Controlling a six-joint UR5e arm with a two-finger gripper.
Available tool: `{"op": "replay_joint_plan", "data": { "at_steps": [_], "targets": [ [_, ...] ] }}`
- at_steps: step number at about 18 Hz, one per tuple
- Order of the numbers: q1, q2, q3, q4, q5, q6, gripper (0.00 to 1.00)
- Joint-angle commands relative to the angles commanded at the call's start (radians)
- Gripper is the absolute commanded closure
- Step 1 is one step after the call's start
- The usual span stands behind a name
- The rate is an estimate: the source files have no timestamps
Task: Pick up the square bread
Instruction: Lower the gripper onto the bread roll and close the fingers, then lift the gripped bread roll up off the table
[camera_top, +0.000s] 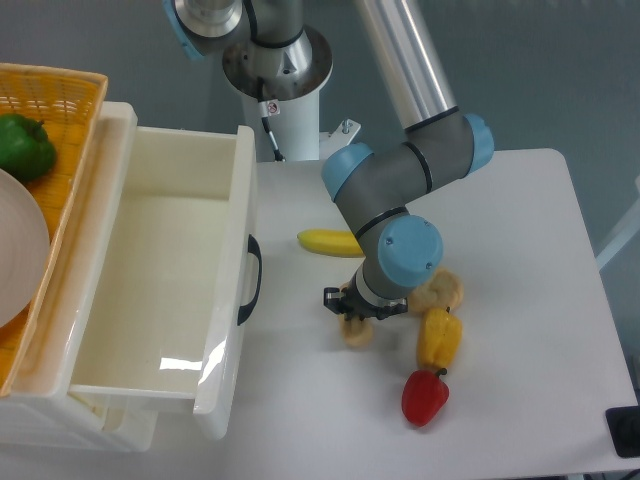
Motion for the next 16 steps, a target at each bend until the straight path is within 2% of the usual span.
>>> {"op": "replay_joint_plan", "data": {
  "at_steps": [7, 12, 16],
  "targets": [
    [-0.003, 0.031, 0.071, -0.006, 0.0, 0.044, 1.0],
    [-0.003, 0.144, 0.054, -0.017, -0.003, 0.266, 1.0],
    [0.005, 0.207, 0.041, -0.015, -0.003, 0.304, 1.0]
  ]
}}
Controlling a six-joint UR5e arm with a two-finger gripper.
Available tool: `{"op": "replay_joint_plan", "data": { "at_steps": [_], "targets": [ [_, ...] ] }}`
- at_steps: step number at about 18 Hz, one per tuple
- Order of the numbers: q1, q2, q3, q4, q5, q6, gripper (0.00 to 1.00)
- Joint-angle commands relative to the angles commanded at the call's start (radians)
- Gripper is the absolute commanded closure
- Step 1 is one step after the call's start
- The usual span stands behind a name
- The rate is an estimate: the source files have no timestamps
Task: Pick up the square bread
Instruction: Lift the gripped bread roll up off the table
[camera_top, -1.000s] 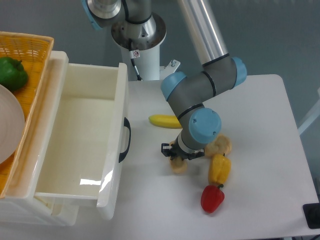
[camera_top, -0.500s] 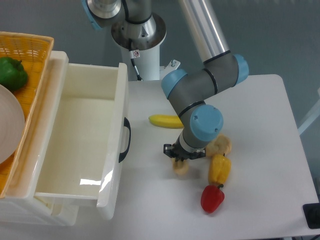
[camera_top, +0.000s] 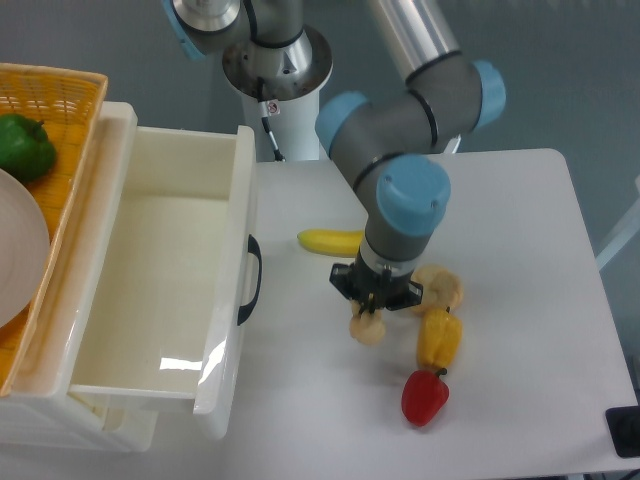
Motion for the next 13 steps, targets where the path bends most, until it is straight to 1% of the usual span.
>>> {"op": "replay_joint_plan", "data": {
  "at_steps": [3, 6, 8, 13],
  "targets": [
    [0.003, 0.011, -0.006, -0.002, 0.003, 0.055, 1.0],
    [0.011, 0.051, -0.028, -0.006, 0.003, 0.107, 1.0],
    [0.015, 0.065, -0.029, -0.026, 0.003, 0.112, 1.0],
    [0.015, 0.071, -0.038, -0.029, 0.003, 0.114, 1.0]
  ]
}}
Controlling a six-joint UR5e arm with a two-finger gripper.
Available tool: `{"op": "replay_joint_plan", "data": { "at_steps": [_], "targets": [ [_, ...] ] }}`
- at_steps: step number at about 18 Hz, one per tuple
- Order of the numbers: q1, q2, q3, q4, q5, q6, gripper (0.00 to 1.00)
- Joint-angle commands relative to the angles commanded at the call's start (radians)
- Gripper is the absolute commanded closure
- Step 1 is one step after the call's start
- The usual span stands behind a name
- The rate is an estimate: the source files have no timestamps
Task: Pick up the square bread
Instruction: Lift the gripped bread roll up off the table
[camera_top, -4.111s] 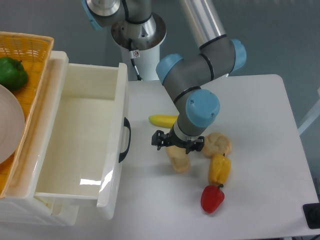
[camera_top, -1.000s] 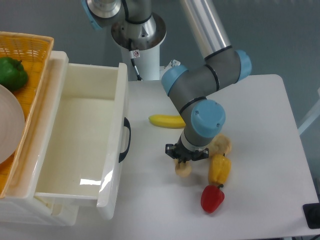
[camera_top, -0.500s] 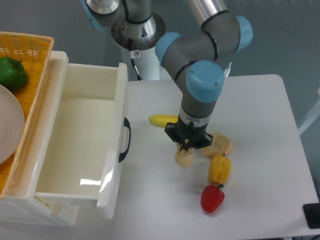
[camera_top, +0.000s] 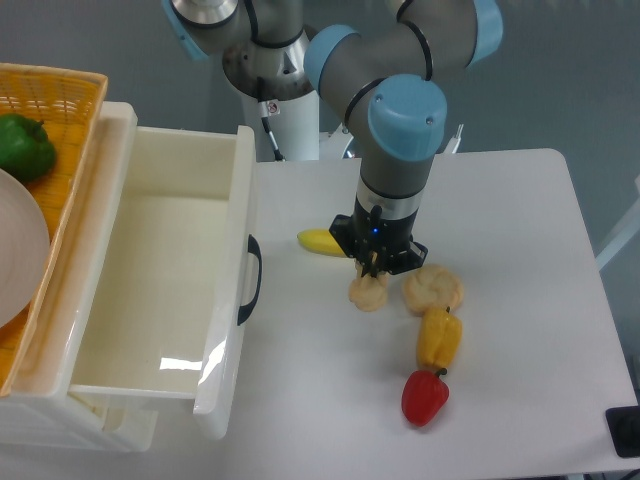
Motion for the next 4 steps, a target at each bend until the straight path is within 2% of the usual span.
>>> {"op": "replay_joint_plan", "data": {
  "at_steps": [4],
  "targets": [
    [0.014, 0.023, -0.018, -0.011, 0.0, 0.032, 1.0]
  ]
}}
